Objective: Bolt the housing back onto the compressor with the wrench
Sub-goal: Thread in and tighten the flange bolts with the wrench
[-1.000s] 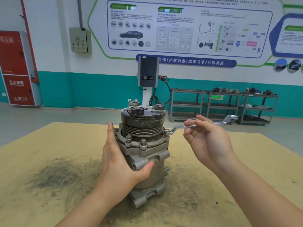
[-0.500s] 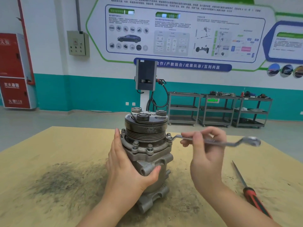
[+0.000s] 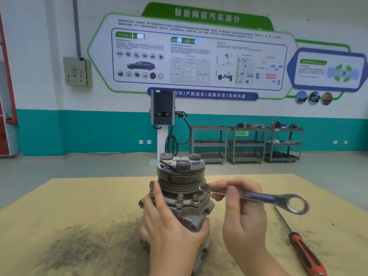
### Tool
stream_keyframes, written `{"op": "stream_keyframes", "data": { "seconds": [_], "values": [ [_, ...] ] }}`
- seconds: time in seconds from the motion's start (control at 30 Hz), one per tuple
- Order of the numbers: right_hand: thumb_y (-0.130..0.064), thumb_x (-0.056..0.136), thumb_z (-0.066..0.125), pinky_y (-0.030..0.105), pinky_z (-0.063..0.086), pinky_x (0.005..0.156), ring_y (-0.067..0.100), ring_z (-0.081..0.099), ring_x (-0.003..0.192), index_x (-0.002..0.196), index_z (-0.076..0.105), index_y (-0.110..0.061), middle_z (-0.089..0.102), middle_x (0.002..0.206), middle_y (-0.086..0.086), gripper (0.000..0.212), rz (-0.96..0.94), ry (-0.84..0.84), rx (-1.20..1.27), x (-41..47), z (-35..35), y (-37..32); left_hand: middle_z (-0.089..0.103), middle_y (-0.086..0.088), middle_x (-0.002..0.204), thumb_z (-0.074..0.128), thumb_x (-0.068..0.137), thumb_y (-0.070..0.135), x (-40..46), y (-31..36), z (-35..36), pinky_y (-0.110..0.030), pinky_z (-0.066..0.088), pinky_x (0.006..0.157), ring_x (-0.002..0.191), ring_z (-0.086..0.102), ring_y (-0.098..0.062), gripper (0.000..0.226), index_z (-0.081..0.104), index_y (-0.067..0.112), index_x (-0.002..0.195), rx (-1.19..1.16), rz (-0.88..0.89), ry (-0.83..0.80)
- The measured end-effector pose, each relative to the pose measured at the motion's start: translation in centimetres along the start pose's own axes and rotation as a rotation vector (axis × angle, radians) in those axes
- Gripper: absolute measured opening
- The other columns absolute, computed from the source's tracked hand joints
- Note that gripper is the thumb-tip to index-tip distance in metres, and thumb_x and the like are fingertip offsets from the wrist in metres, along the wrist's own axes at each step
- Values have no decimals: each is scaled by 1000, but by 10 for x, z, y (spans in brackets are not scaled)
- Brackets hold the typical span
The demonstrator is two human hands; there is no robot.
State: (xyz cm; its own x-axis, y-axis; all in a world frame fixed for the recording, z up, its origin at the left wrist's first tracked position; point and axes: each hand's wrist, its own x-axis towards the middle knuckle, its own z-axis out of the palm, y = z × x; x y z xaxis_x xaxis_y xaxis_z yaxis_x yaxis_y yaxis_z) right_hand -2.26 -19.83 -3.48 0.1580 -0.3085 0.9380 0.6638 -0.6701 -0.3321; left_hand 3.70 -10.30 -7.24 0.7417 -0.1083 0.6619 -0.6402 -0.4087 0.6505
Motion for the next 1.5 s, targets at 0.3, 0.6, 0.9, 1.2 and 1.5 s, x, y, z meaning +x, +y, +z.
{"op": "stream_keyframes", "data": {
  "seconds": [0.3, 0.6, 0.9, 1.2, 1.5],
  "values": [
    [-5, 103, 37, 25, 53, 59, 19, 62, 56, 112, 45, -24, 69, 75, 8, 22, 536, 266, 370, 17, -27, 8, 42, -34, 144, 69, 56, 68, -22, 33, 0, -63, 43, 85, 118, 52, -51, 118, 27, 8, 148, 134, -67, 96],
    [-6, 103, 36, 26, 51, 51, 19, 59, 51, 97, 45, -7, 66, 66, 9, 11, 893, 228, 645, 32, -42, 29, 25, 0, 161, 35, 45, 97, 12, 13, -33, -50, 22, 112, 145, 27, -18, 137, -3, 24, 155, 113, -256, -85],
    [-35, 98, 52, 28, 54, 70, 13, 67, 76, 93, 60, -30, 67, 89, 4, 11, 38, 84, 28, -7, -19, 14, 52, 37, 123, 71, 52, 71, 46, -27, -43, -4, 39, 81, 103, 51, 27, 112, 30, 35, 150, -427, -194, -470],
    [7, 69, 78, 19, 51, 79, 5, 63, 91, 86, 72, -4, 67, 94, -1, 21, -101, -192, -168, -16, -7, 2, 69, 19, 118, 73, 54, 66, 44, -34, -38, -29, 50, 98, 108, 65, 0, 89, 47, 42, 135, -543, -166, -471],
    [-14, 106, 31, 23, 51, 60, 14, 58, 57, 97, 48, -12, 68, 72, 2, 19, 582, 250, 468, 18, -26, 2, 71, 24, 112, 72, 56, 61, 61, -52, -35, -34, 53, 97, 107, 67, -2, 74, 56, 40, 126, -595, -187, -494]
  ]
}}
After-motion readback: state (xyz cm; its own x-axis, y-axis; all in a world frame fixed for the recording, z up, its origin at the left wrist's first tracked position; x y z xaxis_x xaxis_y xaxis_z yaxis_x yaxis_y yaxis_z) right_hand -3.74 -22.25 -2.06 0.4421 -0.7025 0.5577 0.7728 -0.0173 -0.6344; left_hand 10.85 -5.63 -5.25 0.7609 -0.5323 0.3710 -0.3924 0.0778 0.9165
